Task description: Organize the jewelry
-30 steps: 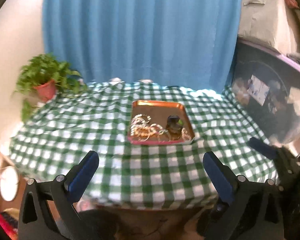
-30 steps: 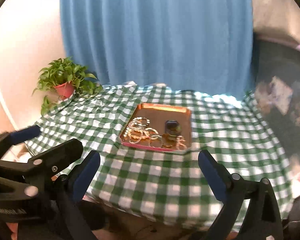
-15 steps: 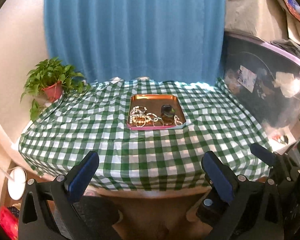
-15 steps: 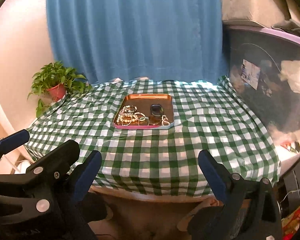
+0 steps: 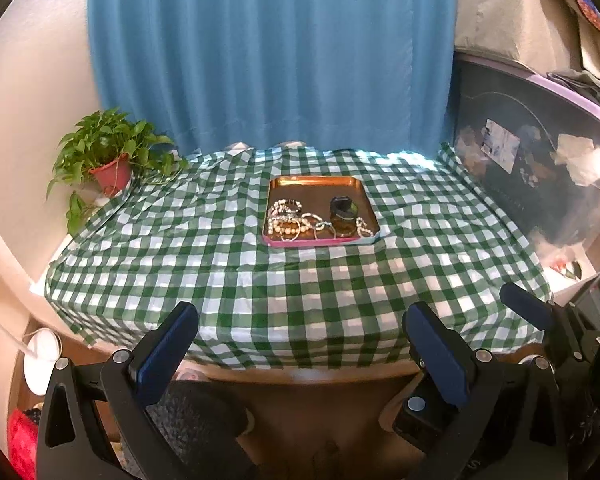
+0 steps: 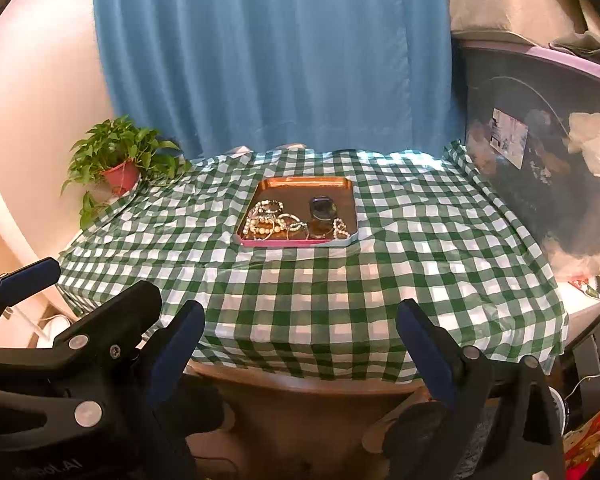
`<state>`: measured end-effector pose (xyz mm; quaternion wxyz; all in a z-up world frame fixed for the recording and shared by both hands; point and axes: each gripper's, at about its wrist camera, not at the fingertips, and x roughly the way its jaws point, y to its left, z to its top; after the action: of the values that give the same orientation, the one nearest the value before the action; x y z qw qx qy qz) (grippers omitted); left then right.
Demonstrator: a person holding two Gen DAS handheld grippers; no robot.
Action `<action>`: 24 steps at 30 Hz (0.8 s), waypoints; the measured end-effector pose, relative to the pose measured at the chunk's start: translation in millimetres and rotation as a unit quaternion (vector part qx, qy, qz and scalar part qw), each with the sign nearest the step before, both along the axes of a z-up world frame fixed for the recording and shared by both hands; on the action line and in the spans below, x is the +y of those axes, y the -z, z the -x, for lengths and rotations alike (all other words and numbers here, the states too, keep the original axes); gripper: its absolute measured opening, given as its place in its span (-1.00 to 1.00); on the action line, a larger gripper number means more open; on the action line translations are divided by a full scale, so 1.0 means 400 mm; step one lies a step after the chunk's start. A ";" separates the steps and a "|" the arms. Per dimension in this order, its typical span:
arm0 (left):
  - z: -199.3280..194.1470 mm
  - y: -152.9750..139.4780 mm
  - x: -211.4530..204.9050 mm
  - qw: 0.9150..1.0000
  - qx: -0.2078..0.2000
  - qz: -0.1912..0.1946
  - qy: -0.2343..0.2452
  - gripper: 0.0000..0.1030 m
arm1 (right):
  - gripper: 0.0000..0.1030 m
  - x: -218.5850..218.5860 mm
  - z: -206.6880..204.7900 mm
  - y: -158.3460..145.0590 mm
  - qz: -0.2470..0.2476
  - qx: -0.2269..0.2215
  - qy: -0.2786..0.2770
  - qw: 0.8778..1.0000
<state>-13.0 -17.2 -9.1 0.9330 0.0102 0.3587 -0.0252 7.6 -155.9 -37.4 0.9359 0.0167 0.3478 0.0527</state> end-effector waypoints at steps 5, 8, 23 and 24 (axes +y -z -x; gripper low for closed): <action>-0.004 0.002 0.007 1.000 0.002 0.002 -0.001 1.00 | 0.88 0.004 -0.007 0.005 0.003 0.003 0.000 1.000; -0.008 0.008 0.009 1.000 0.007 0.000 -0.002 1.00 | 0.88 0.006 -0.008 0.008 0.003 0.004 0.001 1.000; -0.009 0.012 0.006 1.000 0.009 -0.001 -0.003 1.00 | 0.88 0.006 -0.013 0.020 0.000 0.009 0.001 1.000; -0.010 0.014 0.004 1.000 0.009 -0.002 -0.003 1.00 | 0.88 0.006 -0.012 0.020 0.000 0.009 0.001 1.000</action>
<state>-8.9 -15.5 -14.6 0.9299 0.0105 0.3670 -0.0221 12.6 -153.6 -45.2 0.9328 0.0177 0.3562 0.0518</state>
